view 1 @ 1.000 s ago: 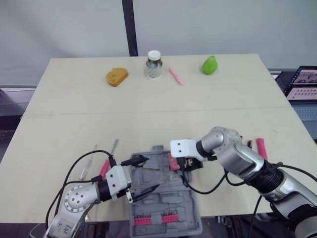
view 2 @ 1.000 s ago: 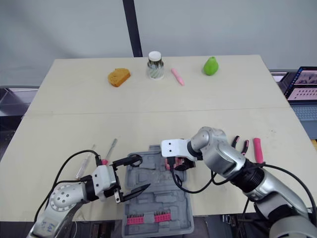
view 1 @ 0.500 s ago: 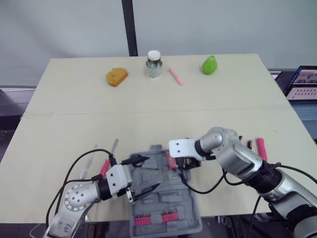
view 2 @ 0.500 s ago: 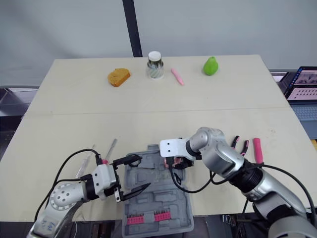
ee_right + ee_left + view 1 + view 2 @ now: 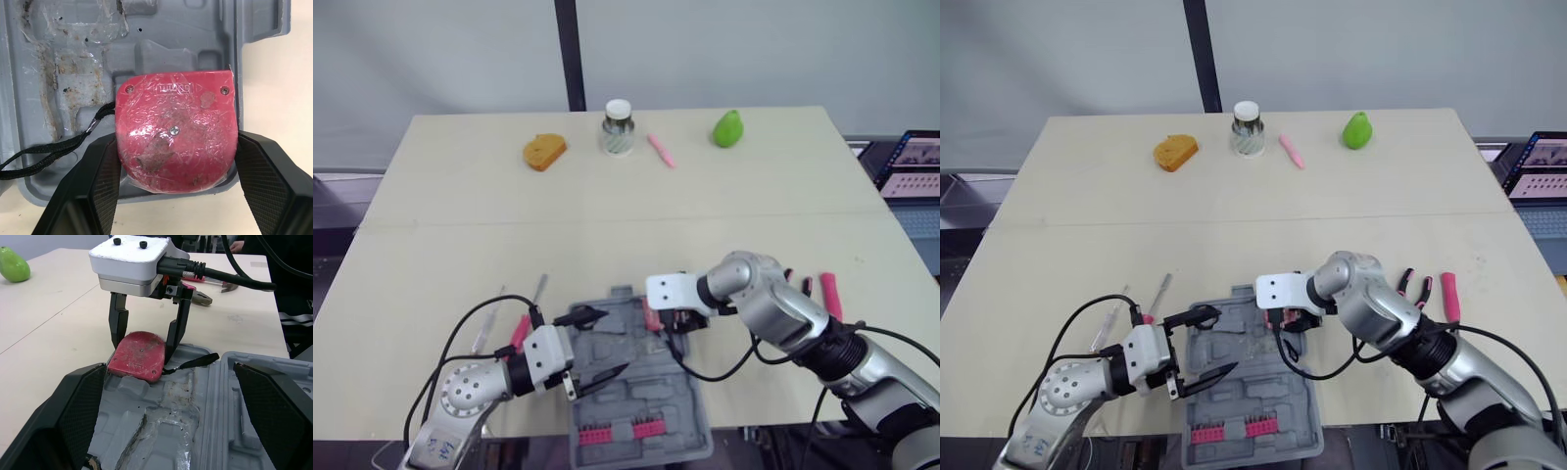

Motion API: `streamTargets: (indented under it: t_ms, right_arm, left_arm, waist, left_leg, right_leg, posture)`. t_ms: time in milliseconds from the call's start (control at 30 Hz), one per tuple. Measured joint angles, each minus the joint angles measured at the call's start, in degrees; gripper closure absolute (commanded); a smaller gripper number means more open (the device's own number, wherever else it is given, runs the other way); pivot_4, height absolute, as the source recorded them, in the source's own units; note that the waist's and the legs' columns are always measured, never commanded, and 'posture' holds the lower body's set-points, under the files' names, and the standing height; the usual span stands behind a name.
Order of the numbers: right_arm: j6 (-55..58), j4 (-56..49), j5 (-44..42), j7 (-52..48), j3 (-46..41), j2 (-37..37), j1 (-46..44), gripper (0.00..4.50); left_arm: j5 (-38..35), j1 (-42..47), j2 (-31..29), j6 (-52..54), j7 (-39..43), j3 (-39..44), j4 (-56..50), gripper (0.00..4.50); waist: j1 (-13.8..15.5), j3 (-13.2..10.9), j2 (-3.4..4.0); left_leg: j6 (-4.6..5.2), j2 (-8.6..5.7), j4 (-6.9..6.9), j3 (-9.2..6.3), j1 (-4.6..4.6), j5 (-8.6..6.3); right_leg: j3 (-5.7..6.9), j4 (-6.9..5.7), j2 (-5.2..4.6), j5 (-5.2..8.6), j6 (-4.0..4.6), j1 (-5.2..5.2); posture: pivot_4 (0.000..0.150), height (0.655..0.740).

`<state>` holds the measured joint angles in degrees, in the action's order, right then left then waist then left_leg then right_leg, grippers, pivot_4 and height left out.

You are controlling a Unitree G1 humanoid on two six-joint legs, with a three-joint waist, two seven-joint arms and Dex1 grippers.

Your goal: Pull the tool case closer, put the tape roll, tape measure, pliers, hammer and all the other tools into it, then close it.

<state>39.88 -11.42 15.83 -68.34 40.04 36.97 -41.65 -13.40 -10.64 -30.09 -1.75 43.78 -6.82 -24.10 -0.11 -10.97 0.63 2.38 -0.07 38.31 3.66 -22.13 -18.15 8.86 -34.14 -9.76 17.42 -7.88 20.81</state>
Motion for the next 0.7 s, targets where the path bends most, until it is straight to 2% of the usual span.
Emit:
streamTargets:
  t_ms: [133,200,267,700]
  right_arm:
    - [0.00,0.00,0.04,0.00,0.00,-0.05,0.00,1.57]
    - [0.01,0.00,0.04,0.00,0.00,-0.10,0.00,0.54]
    - [0.12,0.00,-0.11,-0.01,-0.06,-0.44,-0.02,0.04]
    - [0.06,-3.88,-7.74,-2.61,-8.17,0.70,-2.06,0.04]
  left_arm:
    - [0.00,0.00,0.00,0.00,0.04,0.00,0.00,0.00]
    - [0.00,0.00,0.00,0.00,0.06,0.00,0.00,0.00]
    - [0.00,0.00,0.00,0.00,0.07,-0.01,0.00,0.00]
    - [0.00,-0.01,0.01,0.00,0.12,-0.05,0.02,0.00]
  waist:
    - [0.00,0.00,0.00]
    - [0.00,0.00,0.00]
    - [0.00,0.00,0.00]
    - [0.00,0.00,0.00]
  left_leg:
    - [0.00,0.00,0.00,0.00,0.00,0.00]
    - [0.00,0.00,0.00,0.00,0.00,0.00]
    - [0.00,0.00,0.00,0.00,0.00,0.00]
    - [0.00,0.00,-0.01,-0.01,-0.02,0.00]
  right_leg:
    - [0.00,0.00,0.00,0.00,0.00,0.00]
    - [0.00,0.00,0.00,0.00,0.00,0.00]
    - [0.00,0.00,0.00,0.00,0.00,0.00]
    - [0.00,0.00,0.00,0.00,0.00,0.02]
  posture:
    - [0.150,0.7400]
    - [0.150,0.7400]
    - [0.150,0.7400]
    - [0.150,0.7400]
